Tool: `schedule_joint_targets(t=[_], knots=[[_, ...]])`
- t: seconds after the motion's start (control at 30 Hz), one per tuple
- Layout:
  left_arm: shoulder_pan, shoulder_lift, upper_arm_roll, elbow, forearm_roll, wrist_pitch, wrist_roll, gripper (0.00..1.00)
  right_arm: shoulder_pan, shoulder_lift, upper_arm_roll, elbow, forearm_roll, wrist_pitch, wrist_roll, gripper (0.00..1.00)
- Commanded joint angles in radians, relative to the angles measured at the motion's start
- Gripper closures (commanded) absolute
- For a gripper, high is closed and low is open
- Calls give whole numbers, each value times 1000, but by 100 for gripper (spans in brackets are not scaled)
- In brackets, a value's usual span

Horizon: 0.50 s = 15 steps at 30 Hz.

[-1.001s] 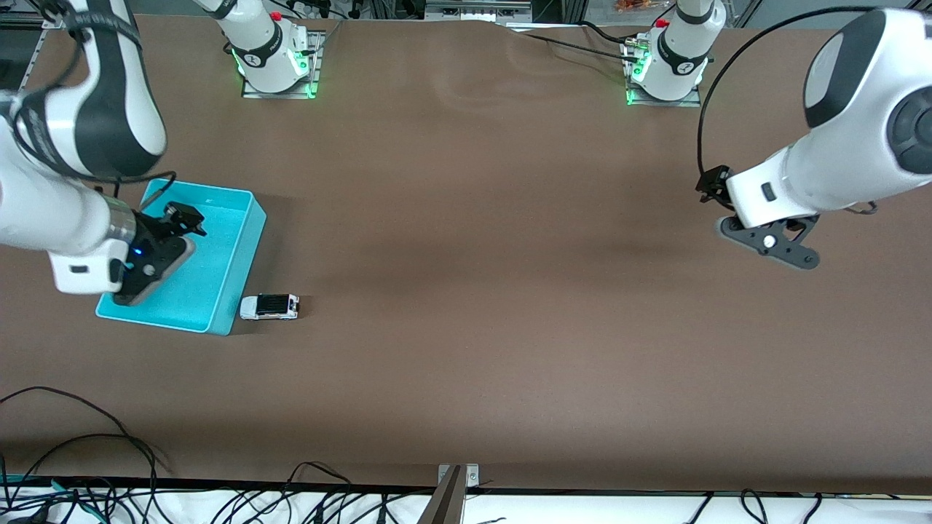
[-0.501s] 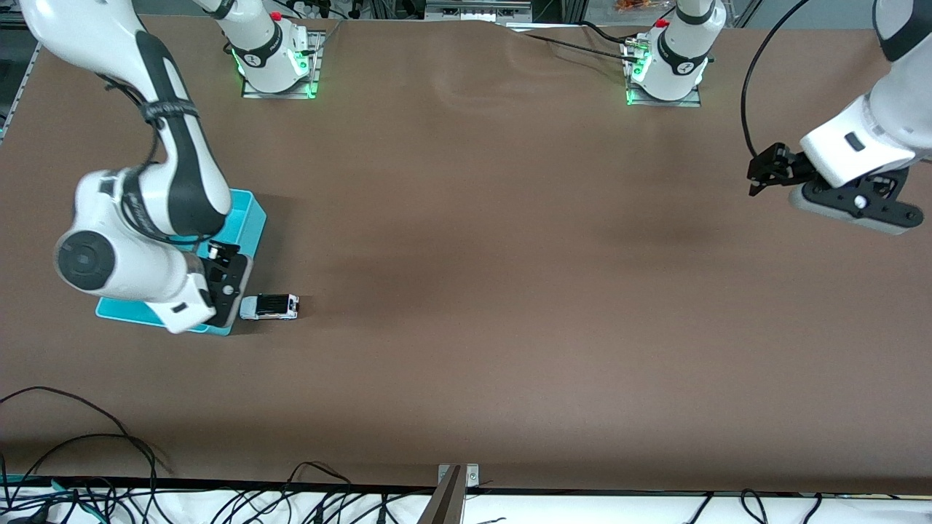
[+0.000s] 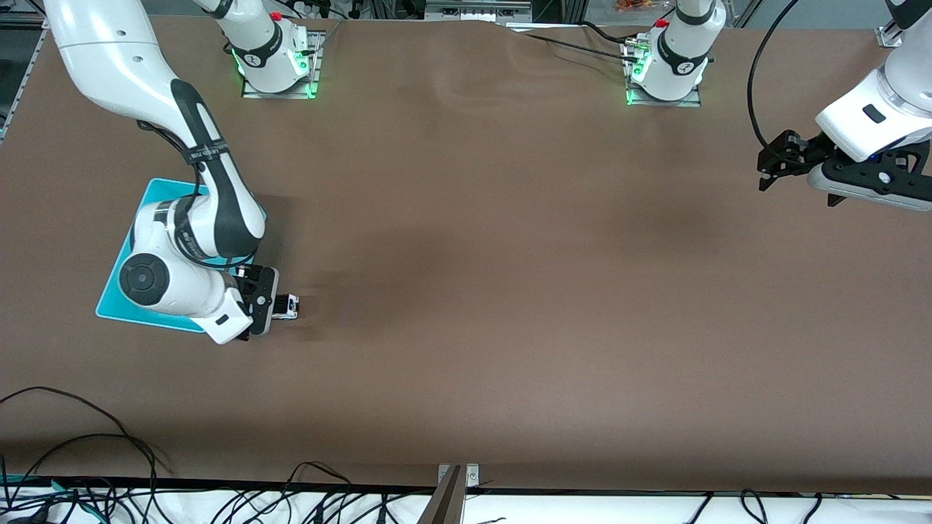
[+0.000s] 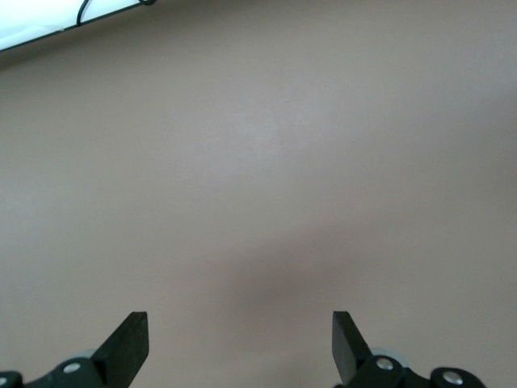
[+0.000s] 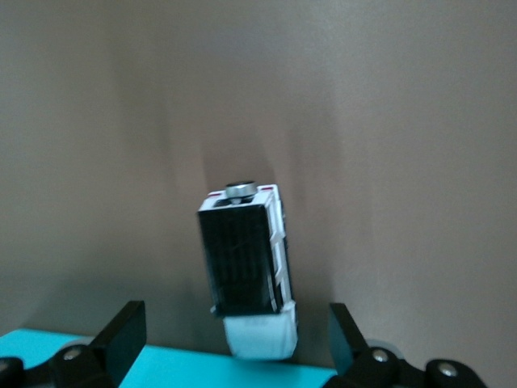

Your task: Wind and store white jeep toy

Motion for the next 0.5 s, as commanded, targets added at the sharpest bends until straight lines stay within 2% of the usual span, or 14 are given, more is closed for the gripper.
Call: schedule_joint_targets(t=[0.0,0.23,0.47], knots=[[1,-21,11,-25,-83,-19,-59,0,-5,-19,6,-89,12,101,-31,0],[12,-11,10,-2,-95,-56,-107,0,-6,-20,6,-141,10,160,-33,2],[9,-10,4,4,-94,-99,-245,0,-3,-25,6,-141,10,161,-59,55]])
